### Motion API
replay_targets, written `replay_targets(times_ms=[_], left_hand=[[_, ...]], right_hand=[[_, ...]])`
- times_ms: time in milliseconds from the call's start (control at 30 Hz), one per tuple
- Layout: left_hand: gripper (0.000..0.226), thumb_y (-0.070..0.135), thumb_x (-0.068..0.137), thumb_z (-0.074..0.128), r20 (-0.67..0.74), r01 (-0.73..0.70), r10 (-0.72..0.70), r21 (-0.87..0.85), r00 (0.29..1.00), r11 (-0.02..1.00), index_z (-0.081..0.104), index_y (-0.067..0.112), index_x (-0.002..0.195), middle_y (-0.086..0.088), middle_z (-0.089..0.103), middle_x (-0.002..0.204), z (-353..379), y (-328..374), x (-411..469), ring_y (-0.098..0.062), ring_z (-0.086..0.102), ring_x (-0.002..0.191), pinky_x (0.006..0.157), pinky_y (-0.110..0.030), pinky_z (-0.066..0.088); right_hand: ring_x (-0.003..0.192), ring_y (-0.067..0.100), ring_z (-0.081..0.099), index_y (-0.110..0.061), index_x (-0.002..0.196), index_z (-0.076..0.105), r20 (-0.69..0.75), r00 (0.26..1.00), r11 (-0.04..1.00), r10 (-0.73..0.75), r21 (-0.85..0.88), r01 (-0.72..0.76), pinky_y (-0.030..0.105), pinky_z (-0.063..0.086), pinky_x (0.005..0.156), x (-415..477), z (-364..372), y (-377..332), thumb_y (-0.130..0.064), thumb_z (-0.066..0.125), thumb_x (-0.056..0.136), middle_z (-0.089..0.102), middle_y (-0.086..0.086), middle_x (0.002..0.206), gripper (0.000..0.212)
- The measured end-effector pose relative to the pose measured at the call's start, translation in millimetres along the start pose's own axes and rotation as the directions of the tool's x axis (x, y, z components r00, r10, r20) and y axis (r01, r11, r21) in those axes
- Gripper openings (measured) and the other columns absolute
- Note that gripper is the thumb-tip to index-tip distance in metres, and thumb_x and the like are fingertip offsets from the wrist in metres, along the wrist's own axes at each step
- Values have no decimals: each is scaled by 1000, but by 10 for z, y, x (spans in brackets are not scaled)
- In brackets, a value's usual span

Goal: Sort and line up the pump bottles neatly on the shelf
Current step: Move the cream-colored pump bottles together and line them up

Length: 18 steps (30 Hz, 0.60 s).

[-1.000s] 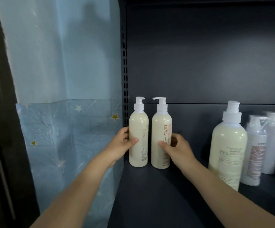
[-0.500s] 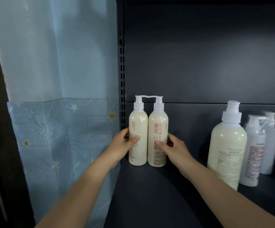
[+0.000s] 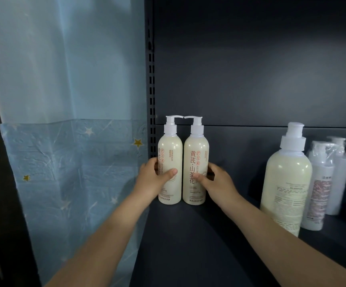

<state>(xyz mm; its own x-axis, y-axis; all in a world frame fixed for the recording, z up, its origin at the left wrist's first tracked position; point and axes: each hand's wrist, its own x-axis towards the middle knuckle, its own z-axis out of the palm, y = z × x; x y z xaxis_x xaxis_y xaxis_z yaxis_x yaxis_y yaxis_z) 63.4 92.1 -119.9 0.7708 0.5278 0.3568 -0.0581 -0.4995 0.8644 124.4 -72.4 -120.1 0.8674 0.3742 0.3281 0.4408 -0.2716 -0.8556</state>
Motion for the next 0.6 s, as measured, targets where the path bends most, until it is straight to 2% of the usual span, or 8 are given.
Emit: replay_targets(times_ms=[67,167,267,367,533,600], left_hand=[[50,19,81,69,143,41,-25,-114,989,993,50,14,128,-1,58,121,-109,40,-11,-16,57,105,91,-35,49],[51,11,82,67,205,73,-36,-176,978,982,48,16,130,-1,59,116,-195,35,-25,-17,59,102,88,-34,51],[53,17,81,70,164,39,-19,-118,986,992,47,17,129,2,60,107,-156,15,-28,-17,61,97,89,-39,52],[60,25,78,72,116,-5,12,-55,993,998,44,17,130,4,58,105,-84,-3,-42,-16,60,97,90,-42,52],[63,29,78,73,15,-65,65,24,998,998,42,14,131,1,58,109,12,-44,-59,-13,57,92,82,-30,50],[64,34,76,73,-38,-68,71,74,997,995,43,15,129,0,59,113,50,-69,-58,-16,58,98,85,-33,51]], right_hand=[[113,16,55,-23,123,56,-4,1000,1000,1,5,-1,31,46,92,2,2,-3,-27,63,87,57,1,125,37],[113,17,56,-21,124,56,-26,1000,1000,9,4,-9,33,48,93,2,3,-7,-26,66,86,57,2,124,40],[113,19,57,-20,123,57,-46,999,1000,23,17,-22,40,49,96,5,3,-14,-26,68,83,58,3,124,42],[114,20,57,-18,123,58,-39,999,999,26,27,-25,39,50,95,4,-15,-30,-25,69,83,59,3,124,43],[114,17,56,-17,127,53,-31,999,997,23,68,-21,37,48,96,-1,-46,-53,-24,69,83,60,-1,123,48],[115,17,56,-16,129,52,-29,999,998,19,65,-17,36,48,96,-1,-47,-55,-23,68,84,60,0,125,48]])
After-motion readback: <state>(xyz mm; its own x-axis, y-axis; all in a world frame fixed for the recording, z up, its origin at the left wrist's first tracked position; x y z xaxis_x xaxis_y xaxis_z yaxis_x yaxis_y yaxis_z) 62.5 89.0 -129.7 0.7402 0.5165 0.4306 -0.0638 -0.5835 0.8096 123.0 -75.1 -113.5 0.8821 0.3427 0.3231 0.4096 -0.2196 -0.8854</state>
